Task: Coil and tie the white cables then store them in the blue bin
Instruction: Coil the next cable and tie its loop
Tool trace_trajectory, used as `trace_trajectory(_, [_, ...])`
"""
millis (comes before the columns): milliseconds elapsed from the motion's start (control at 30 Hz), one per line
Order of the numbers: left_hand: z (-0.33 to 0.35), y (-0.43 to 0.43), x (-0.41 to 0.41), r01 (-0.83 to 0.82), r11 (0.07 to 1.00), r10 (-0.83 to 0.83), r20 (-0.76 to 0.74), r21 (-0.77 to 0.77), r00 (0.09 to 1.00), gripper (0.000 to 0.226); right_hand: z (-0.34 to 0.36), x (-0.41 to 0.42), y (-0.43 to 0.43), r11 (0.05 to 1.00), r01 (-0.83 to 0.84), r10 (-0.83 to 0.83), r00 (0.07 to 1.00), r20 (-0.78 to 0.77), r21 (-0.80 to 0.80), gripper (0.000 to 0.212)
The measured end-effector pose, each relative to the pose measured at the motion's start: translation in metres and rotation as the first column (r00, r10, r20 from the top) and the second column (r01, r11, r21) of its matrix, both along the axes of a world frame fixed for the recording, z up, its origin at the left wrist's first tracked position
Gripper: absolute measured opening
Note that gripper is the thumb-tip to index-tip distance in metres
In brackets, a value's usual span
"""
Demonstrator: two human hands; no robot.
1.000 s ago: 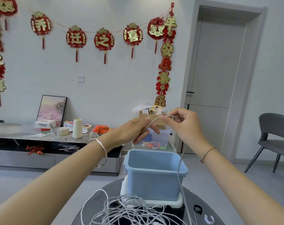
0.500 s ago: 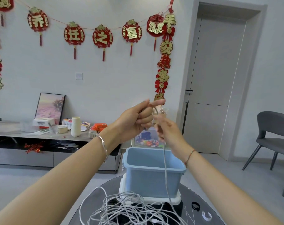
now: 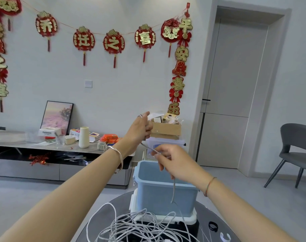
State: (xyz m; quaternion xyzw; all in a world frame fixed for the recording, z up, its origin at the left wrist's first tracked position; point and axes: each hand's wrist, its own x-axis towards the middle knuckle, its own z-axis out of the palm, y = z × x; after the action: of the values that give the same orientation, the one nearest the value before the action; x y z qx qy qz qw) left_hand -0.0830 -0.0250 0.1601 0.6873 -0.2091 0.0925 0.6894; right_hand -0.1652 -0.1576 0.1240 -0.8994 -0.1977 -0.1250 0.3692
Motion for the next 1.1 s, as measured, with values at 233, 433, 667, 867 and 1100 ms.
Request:
trace_trajectory(233, [-0.014, 0.000, -0.015, 0.044, 0.876, -0.103, 0.097, 0.481, 0.990, 0.033, 0.025, 0.003, -0.018, 0.950, 0.068, -0.122, 0.980, 0.160, 0.304, 0.016])
trace_trajectory(433, [-0.005, -0.001, -0.042, 0.200, 0.812, -0.238, -0.003, 0.549, 0.971, 0.039, 0.032, 0.021, -0.031, 0.913, 0.042, -0.176, 0.938, 0.298, 0.407, 0.023])
trace_trajectory(667, [-0.007, 0.001, -0.040, 0.290, 0.829, -0.275, -0.104, 0.479, 0.956, 0.040, 0.034, 0.030, -0.028, 0.893, -0.055, -0.121, 0.926, 0.357, 0.447, 0.022])
trace_trajectory(867, [-0.014, -0.003, -0.043, 0.563, 0.769, -0.494, -0.277, 0.304, 0.824, 0.042, 0.037, 0.037, -0.024, 0.868, -0.061, -0.126, 0.933, 0.336, 0.494, 0.024])
trace_trajectory(1100, [-0.006, 0.002, -0.050, 0.770, 0.638, -0.728, -0.338, -0.016, 0.596, 0.050, 0.032, 0.041, -0.022, 0.795, -0.050, -0.073, 0.982, 0.177, 0.605, 0.024])
